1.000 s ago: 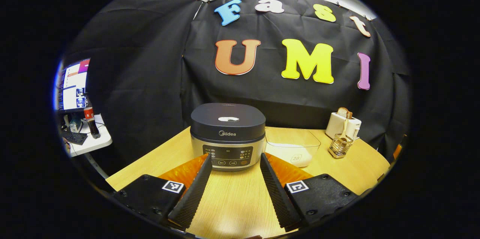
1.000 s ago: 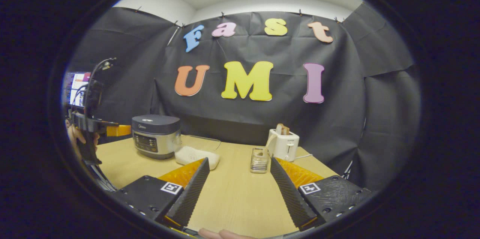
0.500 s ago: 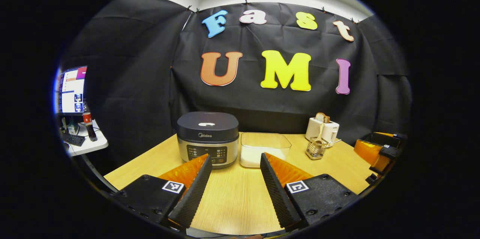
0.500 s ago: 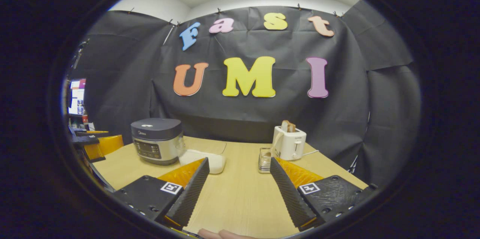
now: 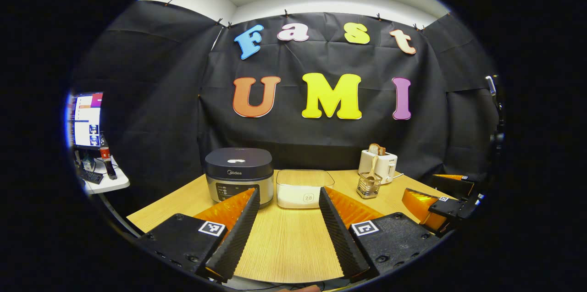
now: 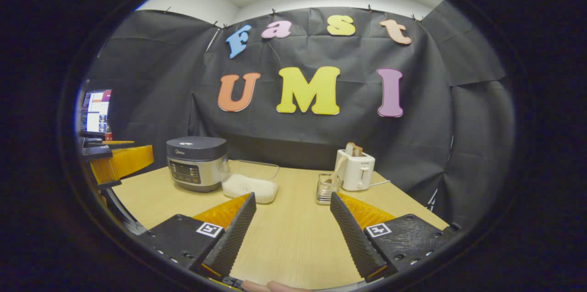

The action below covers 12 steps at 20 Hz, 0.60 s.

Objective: Close the left gripper, press the button to open the rice cooker; take a wooden spoon from the chopstick holder with the right hand, scoop a spoonful of rice and pour it into the rice cooker, then put the wooden spoon back into the chopstick holder.

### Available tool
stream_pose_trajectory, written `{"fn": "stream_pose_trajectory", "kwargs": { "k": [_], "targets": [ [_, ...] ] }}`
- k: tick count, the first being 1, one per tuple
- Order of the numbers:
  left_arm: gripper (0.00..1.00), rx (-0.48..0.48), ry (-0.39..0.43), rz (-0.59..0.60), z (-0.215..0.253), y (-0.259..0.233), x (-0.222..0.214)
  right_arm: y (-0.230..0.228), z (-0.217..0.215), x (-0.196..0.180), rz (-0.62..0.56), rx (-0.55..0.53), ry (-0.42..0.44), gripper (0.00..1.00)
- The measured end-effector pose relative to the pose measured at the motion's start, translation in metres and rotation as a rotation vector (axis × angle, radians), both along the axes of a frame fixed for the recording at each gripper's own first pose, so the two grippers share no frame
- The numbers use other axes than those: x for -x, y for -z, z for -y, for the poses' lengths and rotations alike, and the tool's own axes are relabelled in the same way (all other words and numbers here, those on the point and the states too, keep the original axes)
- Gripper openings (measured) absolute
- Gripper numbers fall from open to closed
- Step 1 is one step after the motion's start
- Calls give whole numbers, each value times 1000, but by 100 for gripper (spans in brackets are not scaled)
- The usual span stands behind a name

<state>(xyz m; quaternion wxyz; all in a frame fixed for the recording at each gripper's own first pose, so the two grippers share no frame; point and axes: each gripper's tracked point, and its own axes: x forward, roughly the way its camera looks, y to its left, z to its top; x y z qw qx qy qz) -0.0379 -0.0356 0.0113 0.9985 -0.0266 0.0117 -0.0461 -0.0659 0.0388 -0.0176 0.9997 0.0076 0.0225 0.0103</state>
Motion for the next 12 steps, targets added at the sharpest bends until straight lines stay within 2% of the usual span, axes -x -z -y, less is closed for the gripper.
{"fn": "stream_pose_trajectory", "kwargs": {
  "k": [7,12],
  "targets": [
    [87,15,-22,8,3,2,-2,2,11,-1,19,35,10,96],
    [96,55,-45,-21,0,12,-13,2,16,-4,27,22,-15,95]
  ]
}}
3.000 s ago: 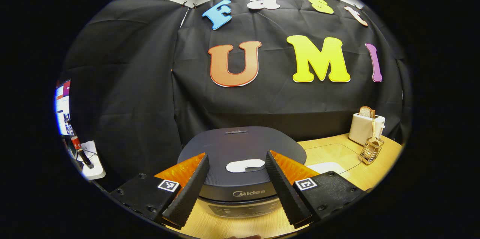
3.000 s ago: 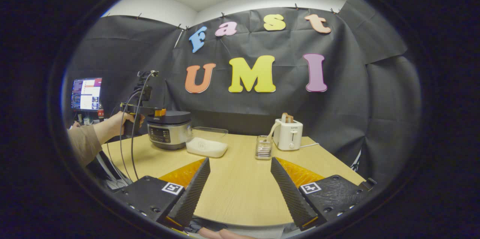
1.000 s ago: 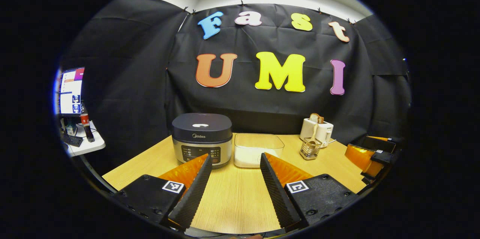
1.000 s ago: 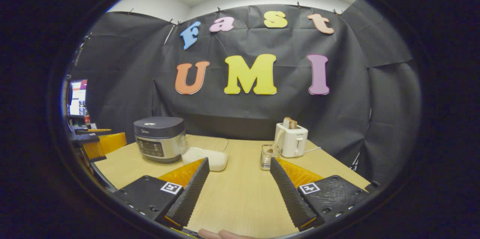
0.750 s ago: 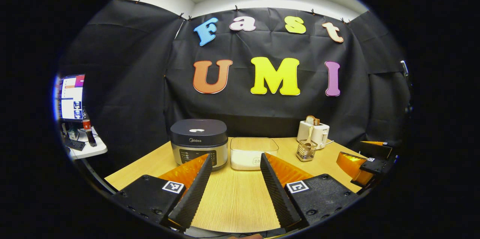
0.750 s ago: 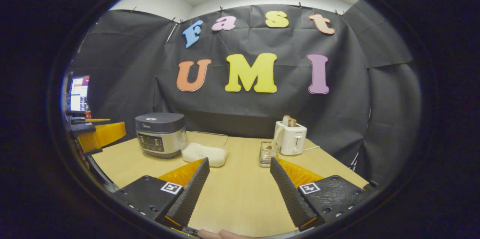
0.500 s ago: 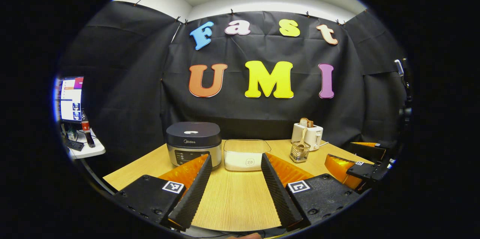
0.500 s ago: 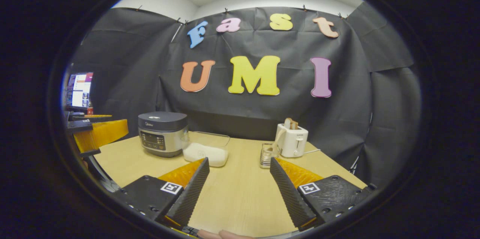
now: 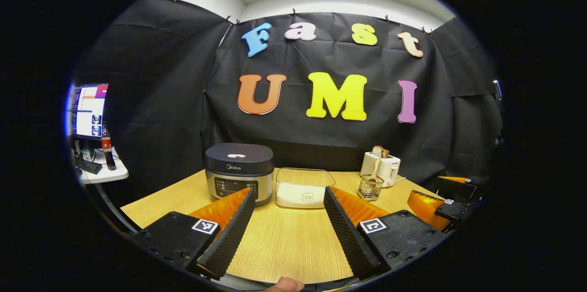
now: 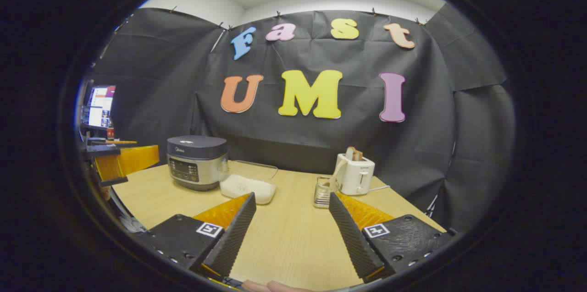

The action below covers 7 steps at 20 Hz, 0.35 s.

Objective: Close the left gripper, press the button to open the rice cooker; take a wooden spoon from the chopstick holder with the right hand, scoop a spoonful of rice and pour it into the rice cooker, then put the wooden spoon back into the chopstick holder.

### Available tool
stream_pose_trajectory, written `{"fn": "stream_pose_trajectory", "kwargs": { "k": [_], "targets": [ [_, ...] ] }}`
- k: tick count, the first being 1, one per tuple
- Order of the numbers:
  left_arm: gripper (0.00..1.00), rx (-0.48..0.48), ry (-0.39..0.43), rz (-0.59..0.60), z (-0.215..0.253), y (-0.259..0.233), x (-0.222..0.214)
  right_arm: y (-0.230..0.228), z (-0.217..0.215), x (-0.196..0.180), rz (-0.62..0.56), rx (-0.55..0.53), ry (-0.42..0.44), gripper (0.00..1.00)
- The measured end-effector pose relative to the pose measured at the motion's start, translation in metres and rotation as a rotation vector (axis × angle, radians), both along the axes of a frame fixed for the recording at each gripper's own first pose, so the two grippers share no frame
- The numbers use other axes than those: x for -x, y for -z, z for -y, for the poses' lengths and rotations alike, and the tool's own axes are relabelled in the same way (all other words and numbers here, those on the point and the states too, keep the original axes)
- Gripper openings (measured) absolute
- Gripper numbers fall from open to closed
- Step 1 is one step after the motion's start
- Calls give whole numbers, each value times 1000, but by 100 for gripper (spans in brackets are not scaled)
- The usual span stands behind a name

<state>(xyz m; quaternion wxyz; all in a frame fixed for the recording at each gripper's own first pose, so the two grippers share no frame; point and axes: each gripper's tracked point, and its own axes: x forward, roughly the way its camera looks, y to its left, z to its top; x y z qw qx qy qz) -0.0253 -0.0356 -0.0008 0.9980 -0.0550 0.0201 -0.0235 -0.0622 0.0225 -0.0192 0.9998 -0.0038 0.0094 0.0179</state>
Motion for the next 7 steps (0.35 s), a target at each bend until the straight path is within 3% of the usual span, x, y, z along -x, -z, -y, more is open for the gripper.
{"fn": "stream_pose_trajectory", "kwargs": {
  "k": [6,7],
  "targets": [
    [96,-11,-31,12,2,12,-13,11,5,-13,19,-29,-56,95],
    [88,-13,-32,8,3,16,-15,22,10,-17,-4,-44,-66,95]
  ]
}}
